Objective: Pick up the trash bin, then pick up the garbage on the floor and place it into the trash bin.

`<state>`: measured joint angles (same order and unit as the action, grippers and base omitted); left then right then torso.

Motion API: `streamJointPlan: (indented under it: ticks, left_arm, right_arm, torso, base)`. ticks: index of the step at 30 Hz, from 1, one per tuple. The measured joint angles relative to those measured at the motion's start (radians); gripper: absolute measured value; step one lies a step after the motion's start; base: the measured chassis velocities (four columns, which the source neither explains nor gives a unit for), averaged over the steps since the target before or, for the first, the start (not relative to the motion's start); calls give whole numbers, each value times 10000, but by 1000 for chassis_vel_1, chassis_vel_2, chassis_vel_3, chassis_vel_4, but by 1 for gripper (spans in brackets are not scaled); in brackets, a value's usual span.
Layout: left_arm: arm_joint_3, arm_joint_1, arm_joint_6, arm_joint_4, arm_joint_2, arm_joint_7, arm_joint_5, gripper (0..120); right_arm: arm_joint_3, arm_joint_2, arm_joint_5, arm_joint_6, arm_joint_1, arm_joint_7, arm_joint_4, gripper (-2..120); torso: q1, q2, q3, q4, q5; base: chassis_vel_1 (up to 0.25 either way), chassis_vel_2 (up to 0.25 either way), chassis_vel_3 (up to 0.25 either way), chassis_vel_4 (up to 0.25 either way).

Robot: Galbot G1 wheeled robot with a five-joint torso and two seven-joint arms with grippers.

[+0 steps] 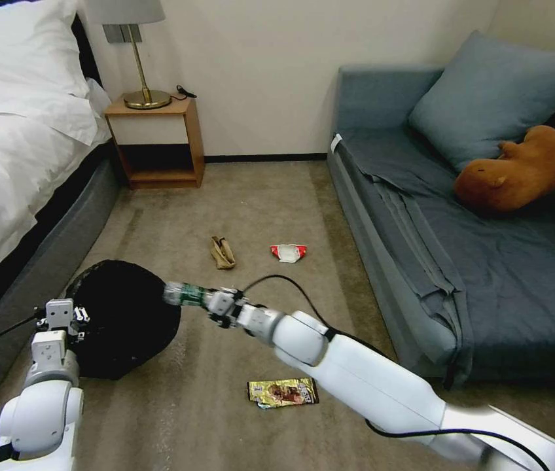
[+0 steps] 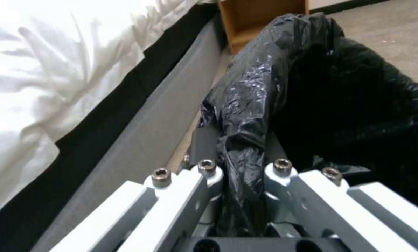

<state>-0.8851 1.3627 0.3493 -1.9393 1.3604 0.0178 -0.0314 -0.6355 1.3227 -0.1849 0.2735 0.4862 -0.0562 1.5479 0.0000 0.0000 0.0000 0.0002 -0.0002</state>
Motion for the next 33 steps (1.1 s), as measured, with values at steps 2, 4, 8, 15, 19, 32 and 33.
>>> streamJointPlan:
  ticks: [2, 4, 8, 15, 19, 32, 33]
  left_arm:
    - [47, -2, -15, -1, -1, -48, 5, 5]
    - [94, -2, -35, -2, -2, -74, 14, 5]
    - [315, 35, -307, -1, 6, -440, 69, 5]
    - [425, 46, -590, 168, 157, -724, 46, 5]
    - [454, 61, -556, 87, 172, -723, 87, 5]
    - [495, 274, -486, -246, 304, -680, 91, 5]
    - [487, 301, -487, -294, 331, -678, 92, 5]
  right_arm:
    - [-209, 251, -251, -73, -88, 205, -149, 22]
    - [-317, 433, -395, -198, -132, 302, -298, 22]
    - [-622, 1231, -1086, -618, -243, 737, -979, 22]
    - [-598, 2496, -1028, -1397, -240, 1105, -2416, 22]
    - [-469, 2627, -871, -1625, -164, 1124, -2853, 21]
    - [16, 2063, -409, -1775, 108, 1087, -3078, 21]
    - [28, 1980, -390, -1768, 146, 1086, -3023, 21]
  torso:
    - [0, 0, -1, 1, 0]
    - [0, 0, 0, 1, 1]
    - [0, 0, 0, -1, 0]
    - [-1, 0, 0, 0, 0]
    - [0, 0, 0, -2, 1]
    - [0, 0, -1, -4, 3]
    - [0, 0, -1, -4, 3]
  base:
    - [0, 0, 0, 0]
    - [0, 0, 0, 0]
    - [0, 0, 0, 0]
    - [0, 0, 0, 0]
    - [0, 0, 0, 0]
    - [0, 0, 0, 0]
    - [0, 0, 0, 0]
